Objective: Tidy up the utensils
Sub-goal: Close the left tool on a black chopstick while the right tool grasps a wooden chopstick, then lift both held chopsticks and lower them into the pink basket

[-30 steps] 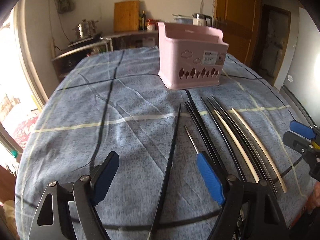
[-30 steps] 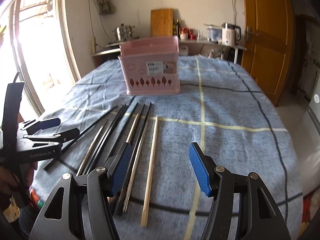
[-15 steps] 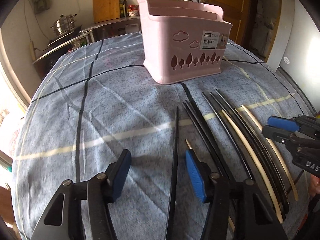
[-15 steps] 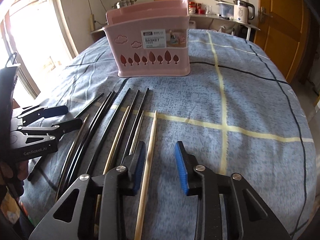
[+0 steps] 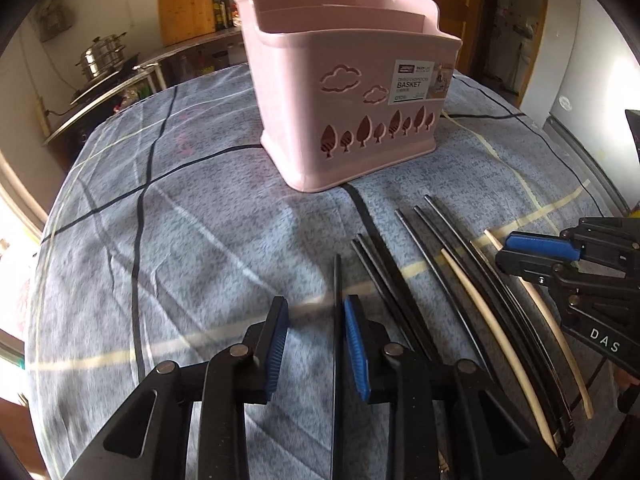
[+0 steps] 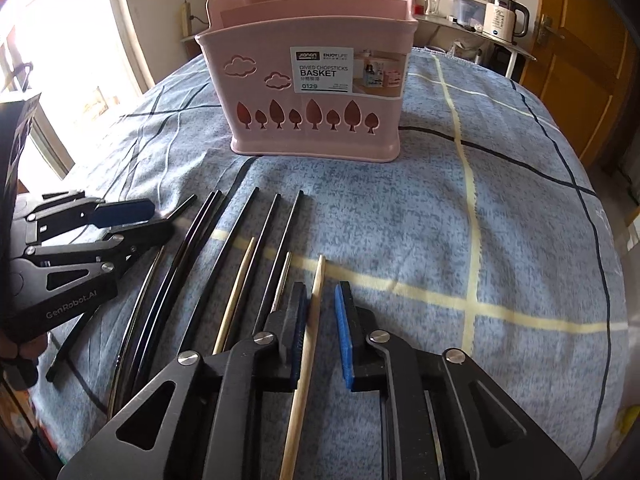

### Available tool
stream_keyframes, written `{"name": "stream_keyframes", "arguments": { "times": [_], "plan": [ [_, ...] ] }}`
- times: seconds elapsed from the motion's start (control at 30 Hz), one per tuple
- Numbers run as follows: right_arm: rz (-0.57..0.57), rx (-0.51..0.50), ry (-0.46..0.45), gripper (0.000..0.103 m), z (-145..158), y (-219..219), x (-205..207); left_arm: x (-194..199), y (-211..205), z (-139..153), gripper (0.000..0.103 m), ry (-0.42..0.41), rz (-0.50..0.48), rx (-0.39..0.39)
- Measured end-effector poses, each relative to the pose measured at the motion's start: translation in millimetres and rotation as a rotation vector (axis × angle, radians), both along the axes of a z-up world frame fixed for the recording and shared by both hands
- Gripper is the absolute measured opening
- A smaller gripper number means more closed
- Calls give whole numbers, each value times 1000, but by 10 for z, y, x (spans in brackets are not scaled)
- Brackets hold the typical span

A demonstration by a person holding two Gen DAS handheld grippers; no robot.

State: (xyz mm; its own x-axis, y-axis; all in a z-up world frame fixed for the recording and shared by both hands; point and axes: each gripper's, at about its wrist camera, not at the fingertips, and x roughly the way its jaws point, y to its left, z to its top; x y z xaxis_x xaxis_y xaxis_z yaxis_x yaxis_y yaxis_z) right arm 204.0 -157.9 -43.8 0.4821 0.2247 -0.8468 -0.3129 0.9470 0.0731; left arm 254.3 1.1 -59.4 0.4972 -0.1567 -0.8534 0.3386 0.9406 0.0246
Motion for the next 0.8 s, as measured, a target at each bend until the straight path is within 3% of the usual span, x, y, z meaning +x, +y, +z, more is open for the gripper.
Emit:
{"name": "stream_keyframes", "arguments": {
  "times": [0.17,0.33,0.57,0.8],
  "plan": [
    [3,14,18,6,-1,5,80,115,-72,4,24,23,-35,8],
    [-2,49,31,6,2,-21,110,149,-161,13,5,26,-70,39],
    [-14,99,6,6,173,-134,94,102,-41,112,4,40,-54,-2],
    [-14,139,-57,6,529,-200,54,-24,127,612,4,-43,-39,-60]
  ]
}}
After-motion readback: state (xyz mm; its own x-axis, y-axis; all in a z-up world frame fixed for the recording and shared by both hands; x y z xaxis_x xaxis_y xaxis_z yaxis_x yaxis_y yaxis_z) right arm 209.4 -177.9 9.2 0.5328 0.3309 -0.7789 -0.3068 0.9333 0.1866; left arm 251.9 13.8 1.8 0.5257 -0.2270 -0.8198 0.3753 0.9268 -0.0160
